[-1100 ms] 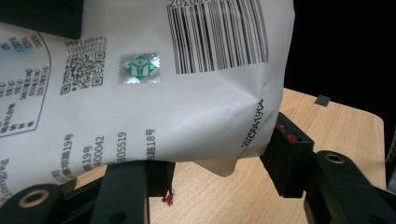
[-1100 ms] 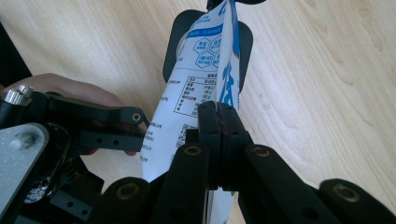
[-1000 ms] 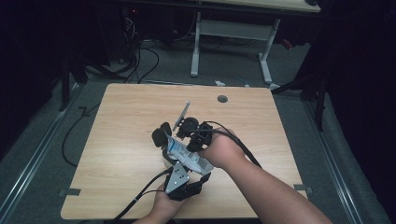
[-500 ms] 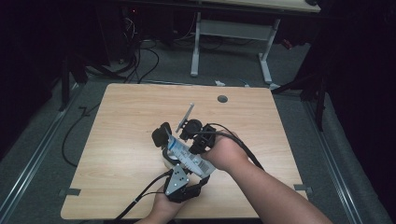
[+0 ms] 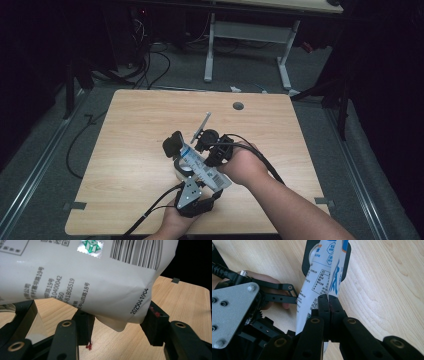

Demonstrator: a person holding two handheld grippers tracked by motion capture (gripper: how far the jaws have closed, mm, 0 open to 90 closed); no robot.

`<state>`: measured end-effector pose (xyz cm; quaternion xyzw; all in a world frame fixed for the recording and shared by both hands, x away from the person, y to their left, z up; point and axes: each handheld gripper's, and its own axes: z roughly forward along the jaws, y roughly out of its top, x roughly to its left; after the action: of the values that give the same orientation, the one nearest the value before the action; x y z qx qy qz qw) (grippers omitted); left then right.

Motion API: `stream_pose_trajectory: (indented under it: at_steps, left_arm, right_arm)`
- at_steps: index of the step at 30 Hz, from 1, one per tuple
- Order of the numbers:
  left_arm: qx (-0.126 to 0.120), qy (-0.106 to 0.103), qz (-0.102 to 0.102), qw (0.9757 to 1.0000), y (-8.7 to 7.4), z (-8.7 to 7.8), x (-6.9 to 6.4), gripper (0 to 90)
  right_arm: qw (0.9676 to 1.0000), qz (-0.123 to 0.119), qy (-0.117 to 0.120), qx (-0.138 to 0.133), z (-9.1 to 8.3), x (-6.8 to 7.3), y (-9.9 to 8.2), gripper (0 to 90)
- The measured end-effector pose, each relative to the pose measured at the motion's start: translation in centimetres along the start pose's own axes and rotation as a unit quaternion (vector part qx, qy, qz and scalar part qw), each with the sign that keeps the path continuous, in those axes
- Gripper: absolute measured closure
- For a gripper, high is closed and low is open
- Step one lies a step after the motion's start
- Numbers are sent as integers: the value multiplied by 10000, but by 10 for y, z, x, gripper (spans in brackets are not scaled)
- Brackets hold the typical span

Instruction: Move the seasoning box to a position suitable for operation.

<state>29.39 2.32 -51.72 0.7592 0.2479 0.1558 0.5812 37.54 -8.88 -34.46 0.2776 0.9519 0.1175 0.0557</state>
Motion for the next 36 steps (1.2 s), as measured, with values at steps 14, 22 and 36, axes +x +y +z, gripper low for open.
stream_pose_trajectory:
  at_steps: [14, 22, 36]
  left_arm:
    - [48, 2, -138, 9999, -2, 1, 1, 491]
    - [88, 22, -157, 9998, -3, 2, 0, 492]
    - [182, -195, -185, 9995, -2, -2, 2, 390]
  right_arm:
    - [10000, 43, 19, 17, -1, 0, -2, 900]
    - [9999, 106, 95, 19, 0, 0, -2, 900]
    - [9997, 166, 135, -90, -1, -7, -3, 900]
